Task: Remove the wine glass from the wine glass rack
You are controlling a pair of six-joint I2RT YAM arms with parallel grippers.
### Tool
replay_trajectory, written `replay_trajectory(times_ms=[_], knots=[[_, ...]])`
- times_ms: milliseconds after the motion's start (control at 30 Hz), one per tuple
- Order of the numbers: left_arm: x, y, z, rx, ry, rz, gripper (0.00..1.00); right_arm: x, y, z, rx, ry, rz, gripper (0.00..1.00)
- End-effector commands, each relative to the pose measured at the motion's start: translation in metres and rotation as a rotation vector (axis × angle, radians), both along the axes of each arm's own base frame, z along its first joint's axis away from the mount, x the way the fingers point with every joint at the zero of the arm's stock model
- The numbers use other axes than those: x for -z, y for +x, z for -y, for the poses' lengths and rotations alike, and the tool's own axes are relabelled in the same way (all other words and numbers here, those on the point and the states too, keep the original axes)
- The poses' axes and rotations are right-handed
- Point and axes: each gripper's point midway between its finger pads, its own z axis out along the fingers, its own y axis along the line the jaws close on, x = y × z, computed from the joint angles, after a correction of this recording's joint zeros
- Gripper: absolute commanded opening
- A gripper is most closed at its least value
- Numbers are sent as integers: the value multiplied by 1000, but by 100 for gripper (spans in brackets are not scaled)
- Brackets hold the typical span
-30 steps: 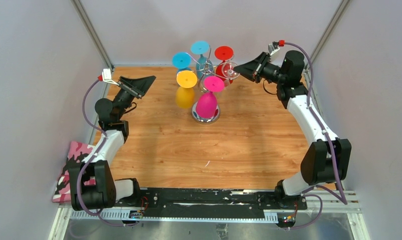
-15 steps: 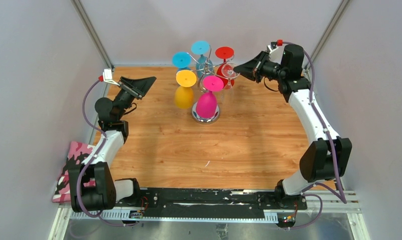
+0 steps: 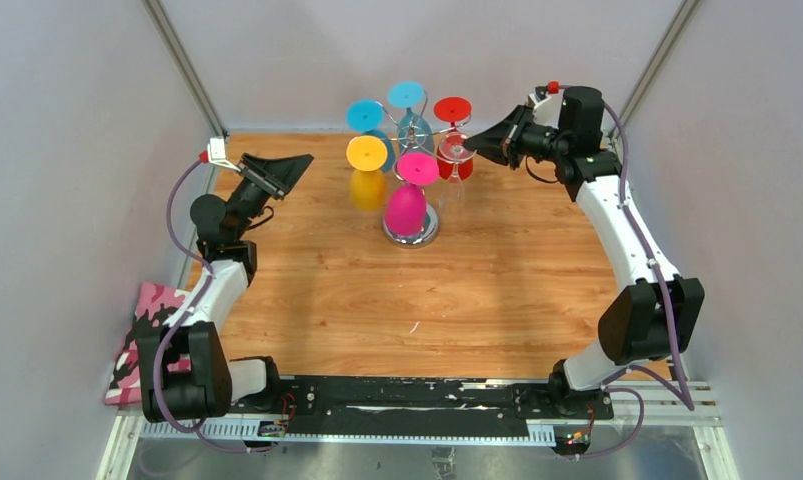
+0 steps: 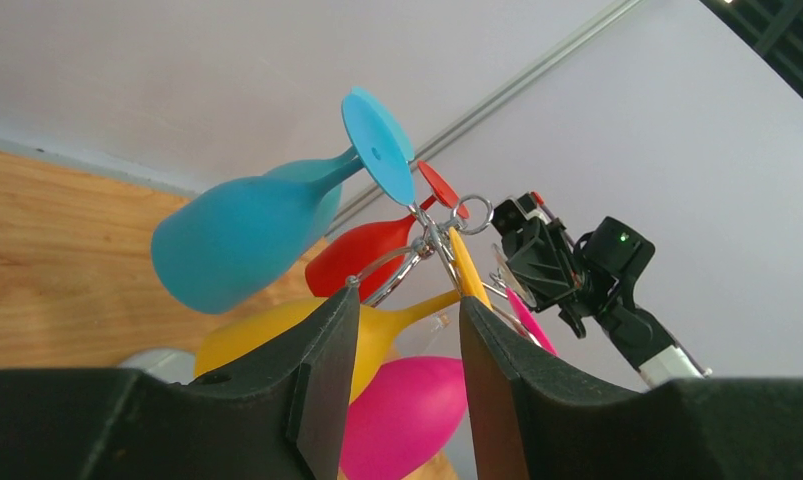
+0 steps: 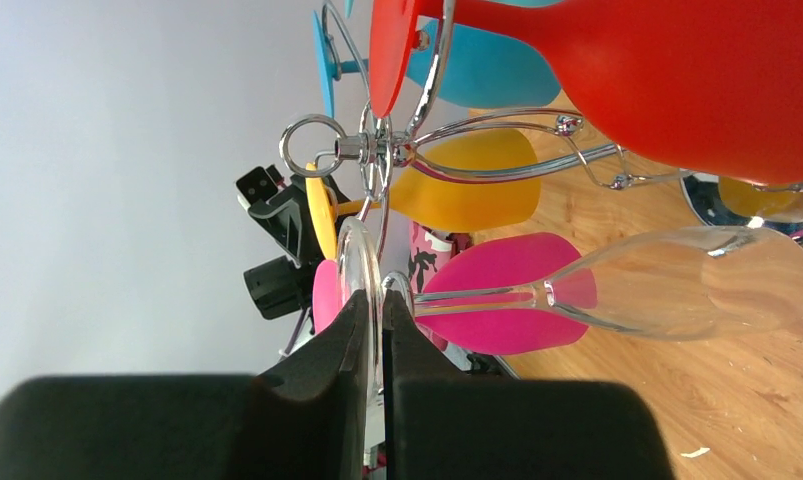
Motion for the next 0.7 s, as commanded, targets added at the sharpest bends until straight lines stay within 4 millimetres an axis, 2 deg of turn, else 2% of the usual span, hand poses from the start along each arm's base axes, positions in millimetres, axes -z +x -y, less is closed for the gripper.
replay_trajectory(times_ms=[0, 267, 667], knots=[[-4, -1, 1, 23, 8, 22, 47, -13, -19, -22, -104, 3, 30, 0], [4, 2, 1, 26, 11, 5, 46, -25, -24, -25, -124, -8, 86, 0], [9, 6, 2, 34, 4, -8, 45, -17, -45, -27, -176, -23, 77, 0]])
